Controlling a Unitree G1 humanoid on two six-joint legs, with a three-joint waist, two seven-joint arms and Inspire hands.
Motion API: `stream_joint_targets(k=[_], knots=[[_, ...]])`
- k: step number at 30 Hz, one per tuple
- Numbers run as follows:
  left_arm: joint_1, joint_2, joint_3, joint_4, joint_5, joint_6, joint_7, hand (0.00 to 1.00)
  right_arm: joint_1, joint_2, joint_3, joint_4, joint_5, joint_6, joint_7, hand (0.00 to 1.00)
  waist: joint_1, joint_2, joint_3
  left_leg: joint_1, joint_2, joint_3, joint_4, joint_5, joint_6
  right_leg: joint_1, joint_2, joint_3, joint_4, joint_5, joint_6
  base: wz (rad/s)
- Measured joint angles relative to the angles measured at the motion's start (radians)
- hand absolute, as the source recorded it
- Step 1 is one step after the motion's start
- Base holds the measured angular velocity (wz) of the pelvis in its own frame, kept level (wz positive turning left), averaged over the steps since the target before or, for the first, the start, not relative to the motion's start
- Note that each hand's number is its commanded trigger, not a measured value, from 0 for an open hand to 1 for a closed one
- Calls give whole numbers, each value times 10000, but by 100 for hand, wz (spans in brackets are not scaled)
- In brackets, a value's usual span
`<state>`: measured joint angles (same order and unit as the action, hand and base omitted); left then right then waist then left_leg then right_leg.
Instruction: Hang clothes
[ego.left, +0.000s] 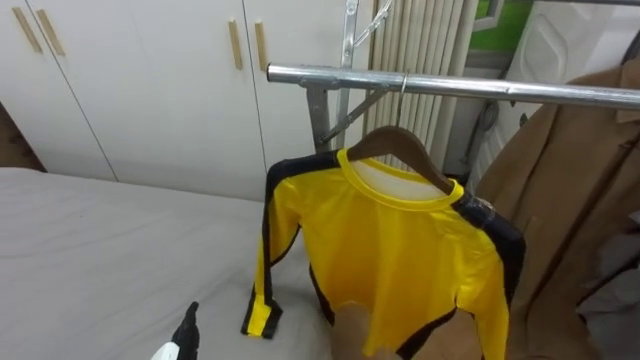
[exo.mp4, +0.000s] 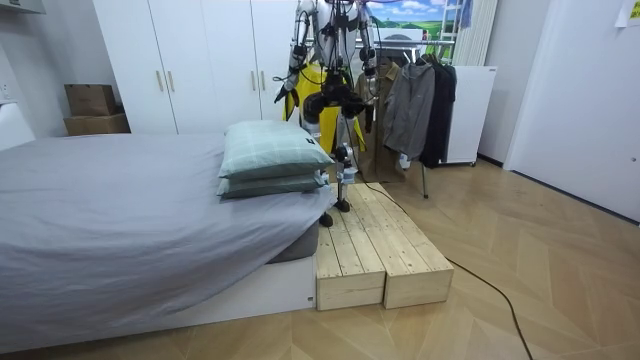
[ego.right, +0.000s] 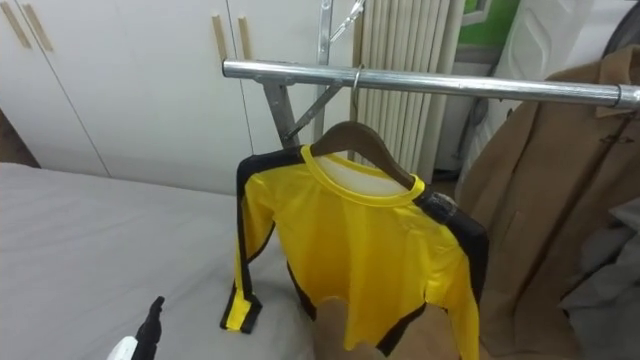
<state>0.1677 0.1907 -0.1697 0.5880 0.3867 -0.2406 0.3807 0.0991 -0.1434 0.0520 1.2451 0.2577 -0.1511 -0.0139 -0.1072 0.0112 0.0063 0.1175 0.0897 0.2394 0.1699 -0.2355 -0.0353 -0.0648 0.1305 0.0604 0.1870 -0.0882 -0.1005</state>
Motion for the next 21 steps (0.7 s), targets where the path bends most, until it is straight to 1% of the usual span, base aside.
stream_joint_targets(k=[3, 6, 8, 11, 14, 15, 19, 21], knots=[[31, -2, 0, 11, -2, 1, -20, 0, 31, -3, 33, 34, 17, 0, -6, 0, 54, -66, 37, -29, 0, -49, -6, 0, 0, 2, -10, -29, -21, -12, -5, 8], [115, -2, 7, 16, 71, 5, -129, 0, 28, -8, 63, 61, 78, 1, 37, 0, 99, -74, 40, -27, -2, -98, -9, 0, 0, 39, -22, -70, -50, -15, -6, 5], [125, -4, 15, 29, 363, 12, -221, 0, 45, -8, 57, 82, 75, 5, 110, 0, 73, -73, 40, -30, -15, -274, -8, 0, 0, 88, -54, -174, -128, -16, -4, 16], [143, -17, 16, 90, 567, 30, -267, 0, 96, -7, 51, 295, 146, 33, 240, 0, 75, -95, 4, -24, -16, -411, -10, 0, 0, 133, -78, -301, -187, -22, -6, 15], [144, -21, 26, 139, 600, 221, -414, 0, 98, -11, 50, 296, 123, 215, 264, 0, 90, -113, -4, -47, -18, -518, -15, 0, 0, 137, -96, -395, -186, -42, -13, 9], [144, -29, 32, 140, 618, 264, -441, 0, 98, -11, 51, 295, 116, 215, 279, 0, 166, -112, -5, -47, -18, -521, -14, 0, 0, 138, -96, -395, -187, -45, -14, 0], [127, -127, 93, 134, 663, 304, -446, 0, 96, -14, 54, 295, 104, 215, 261, 0, 288, -113, -12, -44, -18, -537, -9, 2, -3, 146, -98, -404, -176, -45, -16, 0], [138, -162, 92, 141, 650, 304, -437, 0, 69, -11, 64, 293, 41, 215, 261, 0, 296, -134, -21, -104, -28, -635, 14, 6, -8, 130, -130, -555, -175, -50, -23, 12]])
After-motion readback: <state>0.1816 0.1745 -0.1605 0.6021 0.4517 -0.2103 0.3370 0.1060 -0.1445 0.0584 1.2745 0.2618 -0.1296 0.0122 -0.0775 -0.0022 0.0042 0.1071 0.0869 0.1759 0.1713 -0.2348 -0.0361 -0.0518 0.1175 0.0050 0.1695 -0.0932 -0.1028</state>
